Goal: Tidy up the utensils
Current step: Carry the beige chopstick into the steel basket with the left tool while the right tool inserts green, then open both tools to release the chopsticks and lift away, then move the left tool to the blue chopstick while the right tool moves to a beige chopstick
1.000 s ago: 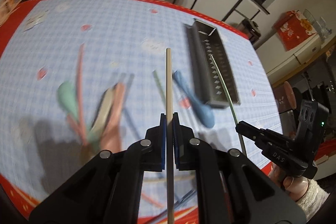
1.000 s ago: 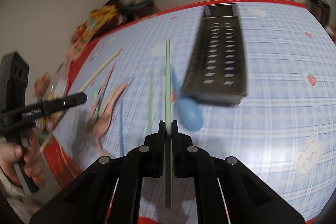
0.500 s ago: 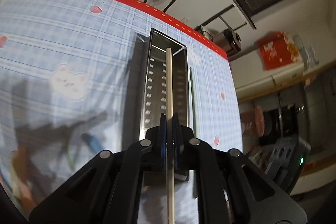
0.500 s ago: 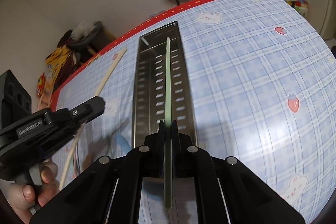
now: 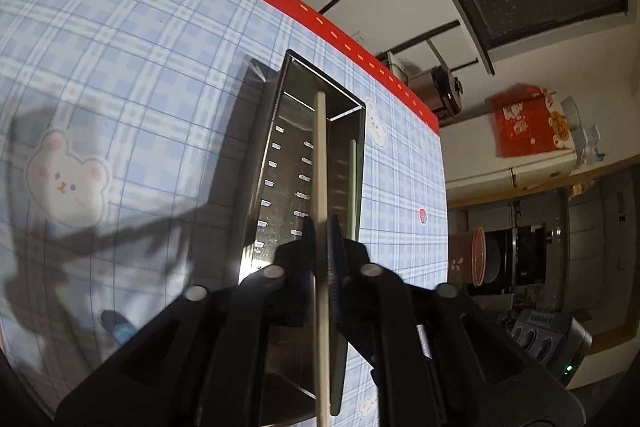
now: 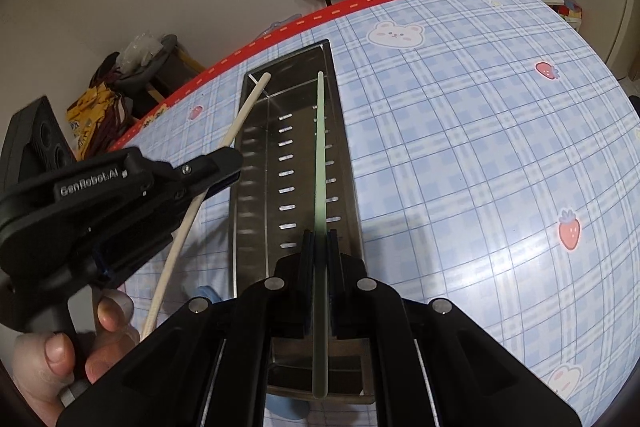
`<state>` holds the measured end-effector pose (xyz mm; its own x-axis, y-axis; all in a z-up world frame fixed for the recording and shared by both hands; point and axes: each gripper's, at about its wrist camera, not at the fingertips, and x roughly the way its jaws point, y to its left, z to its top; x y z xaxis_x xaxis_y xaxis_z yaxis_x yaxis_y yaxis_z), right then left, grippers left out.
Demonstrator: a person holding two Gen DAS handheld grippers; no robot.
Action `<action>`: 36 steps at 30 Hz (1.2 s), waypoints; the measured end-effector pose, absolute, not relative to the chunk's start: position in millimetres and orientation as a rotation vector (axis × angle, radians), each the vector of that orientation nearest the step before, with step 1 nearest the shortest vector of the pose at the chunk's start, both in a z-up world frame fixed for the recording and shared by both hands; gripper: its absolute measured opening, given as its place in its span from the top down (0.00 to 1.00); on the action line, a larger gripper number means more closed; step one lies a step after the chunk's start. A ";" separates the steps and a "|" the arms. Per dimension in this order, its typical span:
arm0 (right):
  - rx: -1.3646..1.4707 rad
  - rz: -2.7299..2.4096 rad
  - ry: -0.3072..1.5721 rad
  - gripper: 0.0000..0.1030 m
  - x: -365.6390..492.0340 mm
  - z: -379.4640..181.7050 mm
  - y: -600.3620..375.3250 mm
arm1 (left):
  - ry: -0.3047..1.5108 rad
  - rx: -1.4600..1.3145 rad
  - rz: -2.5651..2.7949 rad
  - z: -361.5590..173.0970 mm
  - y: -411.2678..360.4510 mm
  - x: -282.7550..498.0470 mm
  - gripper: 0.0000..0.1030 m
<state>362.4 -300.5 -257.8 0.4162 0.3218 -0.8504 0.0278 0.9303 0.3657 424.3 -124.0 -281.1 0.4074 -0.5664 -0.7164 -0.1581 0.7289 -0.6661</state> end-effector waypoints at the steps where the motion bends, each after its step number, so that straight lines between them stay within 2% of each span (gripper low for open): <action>1: 0.341 0.193 1.121 0.92 361.0 -254.0 -300.7 | 1.130 -0.752 -0.299 -278.1 -121.9 423.3 0.55; 3: 0.299 0.196 1.099 0.85 357.2 -244.0 -299.3 | 1.087 -0.756 -0.306 -267.4 -115.2 420.4 0.41; 5: 0.247 0.196 1.060 0.55 348.8 -229.9 -299.6 | 1.062 -0.719 -0.314 -253.5 -110.1 418.0 0.32; 6: 0.234 0.195 1.042 0.48 344.2 -224.6 -300.7 | 1.051 -0.699 -0.317 -246.2 -107.3 416.4 0.24; 7: 0.221 0.194 1.019 0.36 338.9 -218.1 -302.2 | 1.036 -0.682 -0.317 -239.4 -103.8 413.4 0.17; 8: 0.211 0.189 0.999 0.25 333.6 -212.4 -303.9 | 1.014 -0.661 -0.316 -230.5 -98.6 408.3 0.16; 10: 0.192 0.162 0.951 0.11 318.1 -198.8 -307.0 | 0.996 -0.610 -0.312 -216.3 -91.6 399.0 0.06; 11: 0.185 0.157 0.934 0.06 311.0 -194.0 -308.1 | 0.981 -0.570 -0.301 -207.5 -87.9 392.5 0.06; 18: 0.146 0.178 0.865 0.06 265.9 -179.0 -305.1 | 0.915 -0.348 -0.194 -167.6 -57.2 333.3 0.06; 23: 0.141 0.249 0.881 0.06 228.8 -185.6 -291.0 | 0.889 -0.274 -0.119 -155.8 -29.1 268.8 0.06; 30: 0.097 0.329 0.923 0.06 183.2 -206.8 -269.6 | 0.912 -0.233 -0.024 -166.3 -0.4 178.6 0.06; 36: 0.078 0.399 0.993 0.06 154.5 -237.9 -251.4 | 0.979 -0.221 0.063 -195.7 14.1 108.5 0.06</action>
<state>154.5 -251.4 -237.9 0.4806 0.3616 -0.7989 -0.2913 0.9251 0.2435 108.5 14.1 -195.7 0.5576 -0.0461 -0.8288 -0.1526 0.9757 -0.1569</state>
